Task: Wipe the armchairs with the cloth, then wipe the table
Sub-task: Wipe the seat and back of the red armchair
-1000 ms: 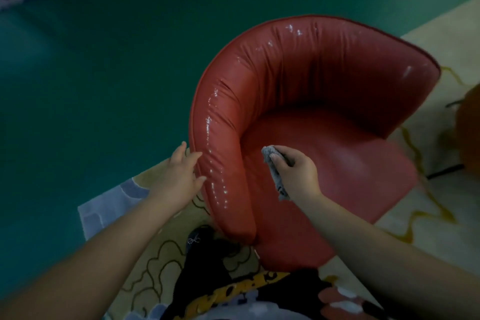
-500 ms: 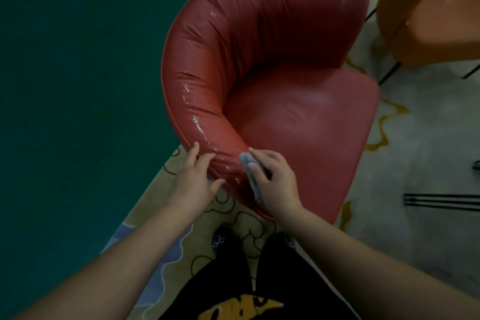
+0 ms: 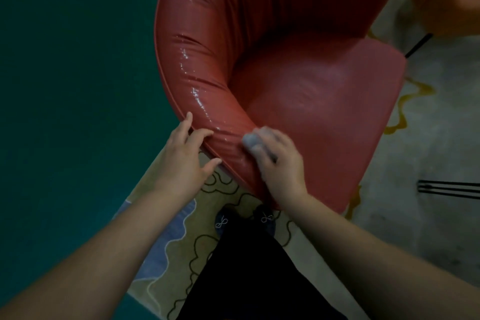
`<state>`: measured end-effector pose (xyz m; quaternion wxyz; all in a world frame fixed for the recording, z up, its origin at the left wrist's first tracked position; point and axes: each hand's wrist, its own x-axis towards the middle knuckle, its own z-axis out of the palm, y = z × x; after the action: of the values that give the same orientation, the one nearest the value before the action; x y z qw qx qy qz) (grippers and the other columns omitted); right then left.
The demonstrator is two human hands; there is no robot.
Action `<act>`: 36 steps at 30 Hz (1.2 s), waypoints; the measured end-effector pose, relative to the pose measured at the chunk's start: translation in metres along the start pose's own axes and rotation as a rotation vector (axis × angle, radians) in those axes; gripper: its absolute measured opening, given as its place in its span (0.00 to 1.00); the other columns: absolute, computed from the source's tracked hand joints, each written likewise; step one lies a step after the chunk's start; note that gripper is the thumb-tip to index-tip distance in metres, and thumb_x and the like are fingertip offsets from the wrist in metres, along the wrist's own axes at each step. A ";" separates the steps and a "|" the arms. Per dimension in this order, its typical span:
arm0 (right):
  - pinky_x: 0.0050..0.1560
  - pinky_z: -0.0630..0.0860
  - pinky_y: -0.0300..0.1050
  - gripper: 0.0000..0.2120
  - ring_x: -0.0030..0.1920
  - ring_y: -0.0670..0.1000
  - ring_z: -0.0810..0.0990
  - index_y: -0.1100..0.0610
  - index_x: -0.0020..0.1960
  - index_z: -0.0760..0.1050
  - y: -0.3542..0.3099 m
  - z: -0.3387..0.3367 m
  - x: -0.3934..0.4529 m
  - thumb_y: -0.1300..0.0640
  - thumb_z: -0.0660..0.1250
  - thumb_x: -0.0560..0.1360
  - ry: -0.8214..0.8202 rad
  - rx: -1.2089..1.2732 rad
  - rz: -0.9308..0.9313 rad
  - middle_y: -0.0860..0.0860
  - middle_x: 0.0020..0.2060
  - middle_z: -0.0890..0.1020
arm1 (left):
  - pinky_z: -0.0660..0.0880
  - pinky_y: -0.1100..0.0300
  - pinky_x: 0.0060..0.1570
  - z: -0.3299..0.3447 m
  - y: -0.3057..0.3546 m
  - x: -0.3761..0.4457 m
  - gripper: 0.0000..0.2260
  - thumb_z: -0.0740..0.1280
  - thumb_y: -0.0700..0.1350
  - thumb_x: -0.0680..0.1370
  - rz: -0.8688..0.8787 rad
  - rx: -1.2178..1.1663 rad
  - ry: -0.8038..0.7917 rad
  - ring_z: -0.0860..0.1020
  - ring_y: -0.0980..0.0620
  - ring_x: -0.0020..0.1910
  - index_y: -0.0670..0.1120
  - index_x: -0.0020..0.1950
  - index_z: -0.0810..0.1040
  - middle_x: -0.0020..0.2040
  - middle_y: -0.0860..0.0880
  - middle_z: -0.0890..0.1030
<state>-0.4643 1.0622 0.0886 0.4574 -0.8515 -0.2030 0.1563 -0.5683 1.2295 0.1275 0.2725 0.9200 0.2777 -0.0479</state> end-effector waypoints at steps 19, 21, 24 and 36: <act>0.67 0.70 0.45 0.17 0.64 0.55 0.76 0.59 0.59 0.80 -0.024 0.041 0.057 0.66 0.71 0.71 -0.138 -0.024 -0.297 0.56 0.64 0.77 | 0.58 0.54 0.73 0.000 -0.010 0.016 0.41 0.76 0.48 0.70 -0.274 -0.344 0.042 0.59 0.50 0.75 0.51 0.77 0.55 0.78 0.47 0.53; 0.68 0.68 0.43 0.16 0.64 0.54 0.75 0.59 0.59 0.80 -0.035 0.051 0.079 0.65 0.71 0.72 -0.151 0.013 -0.262 0.55 0.63 0.77 | 0.69 0.53 0.67 0.000 -0.010 0.022 0.45 0.76 0.47 0.70 -0.309 -0.441 0.031 0.68 0.53 0.69 0.54 0.78 0.49 0.76 0.53 0.59; 0.67 0.70 0.43 0.17 0.63 0.51 0.76 0.58 0.59 0.80 -0.028 0.041 0.064 0.66 0.71 0.72 -0.188 0.018 -0.295 0.53 0.63 0.77 | 0.72 0.57 0.60 -0.002 -0.011 0.028 0.46 0.75 0.47 0.71 -0.325 -0.442 0.054 0.73 0.56 0.60 0.56 0.78 0.48 0.67 0.60 0.65; 0.66 0.71 0.48 0.16 0.63 0.55 0.76 0.61 0.57 0.81 -0.056 0.066 0.100 0.69 0.70 0.71 -0.186 0.021 -0.378 0.57 0.62 0.78 | 0.75 0.64 0.52 -0.008 -0.031 0.046 0.46 0.75 0.49 0.71 -0.329 -0.504 0.025 0.78 0.62 0.51 0.61 0.77 0.46 0.72 0.58 0.65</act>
<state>-0.4193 1.1866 0.0926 0.4666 -0.7755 -0.3988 0.1480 -0.5468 1.2782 0.1086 0.4774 0.7666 0.4294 -0.0096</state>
